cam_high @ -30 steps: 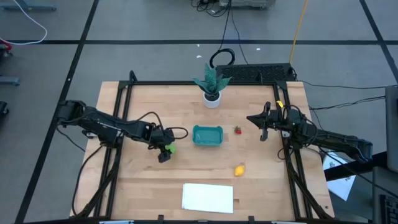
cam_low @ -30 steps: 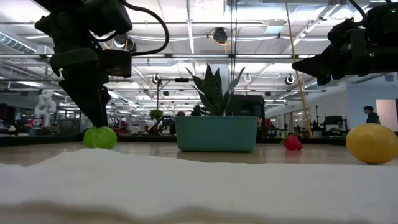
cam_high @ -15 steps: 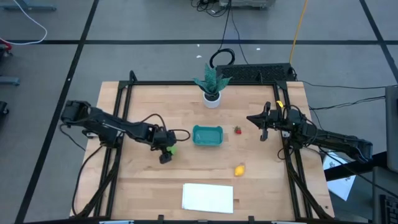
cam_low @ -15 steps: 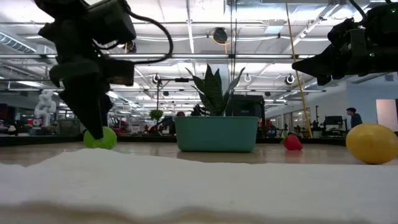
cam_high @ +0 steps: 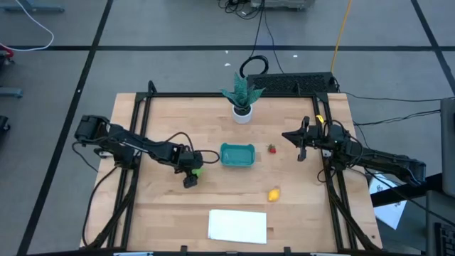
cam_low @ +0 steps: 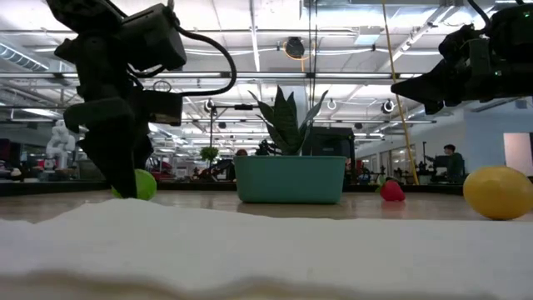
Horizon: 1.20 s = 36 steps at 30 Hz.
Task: Pick and placing Produce into tupperware
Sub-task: Put the green cabbage into the green bin
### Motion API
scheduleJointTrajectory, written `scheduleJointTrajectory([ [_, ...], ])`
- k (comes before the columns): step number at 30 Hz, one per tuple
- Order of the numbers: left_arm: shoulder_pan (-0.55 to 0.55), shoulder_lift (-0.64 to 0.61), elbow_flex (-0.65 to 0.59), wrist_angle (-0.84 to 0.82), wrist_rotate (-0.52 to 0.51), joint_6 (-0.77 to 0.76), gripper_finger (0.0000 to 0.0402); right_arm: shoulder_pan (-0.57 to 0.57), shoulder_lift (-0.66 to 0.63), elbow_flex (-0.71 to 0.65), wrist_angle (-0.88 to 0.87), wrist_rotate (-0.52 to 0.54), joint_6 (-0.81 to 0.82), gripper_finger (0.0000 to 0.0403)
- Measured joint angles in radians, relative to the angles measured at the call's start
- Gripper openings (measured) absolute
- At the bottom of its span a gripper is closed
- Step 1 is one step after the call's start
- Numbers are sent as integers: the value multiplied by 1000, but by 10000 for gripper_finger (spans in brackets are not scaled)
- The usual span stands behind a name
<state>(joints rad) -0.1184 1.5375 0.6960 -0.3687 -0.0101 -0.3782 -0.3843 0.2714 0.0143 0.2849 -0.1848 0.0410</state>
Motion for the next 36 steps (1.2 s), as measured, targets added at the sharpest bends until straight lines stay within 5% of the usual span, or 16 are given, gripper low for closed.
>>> scheduleJointTrajectory([
  [5,-1,0,0,-4,-10,4,315,0,0,0,0,0,0,0],
  [16,0,-10,-1,-15,-18,37,216,0,0,0,0,0,0,0],
  [26,0,-94,-3,-22,-14,119,255,0,0,0,1,0,0,0],
  [36,0,-259,-3,-25,-81,246,228,0,0,0,1,0,0,0],
])
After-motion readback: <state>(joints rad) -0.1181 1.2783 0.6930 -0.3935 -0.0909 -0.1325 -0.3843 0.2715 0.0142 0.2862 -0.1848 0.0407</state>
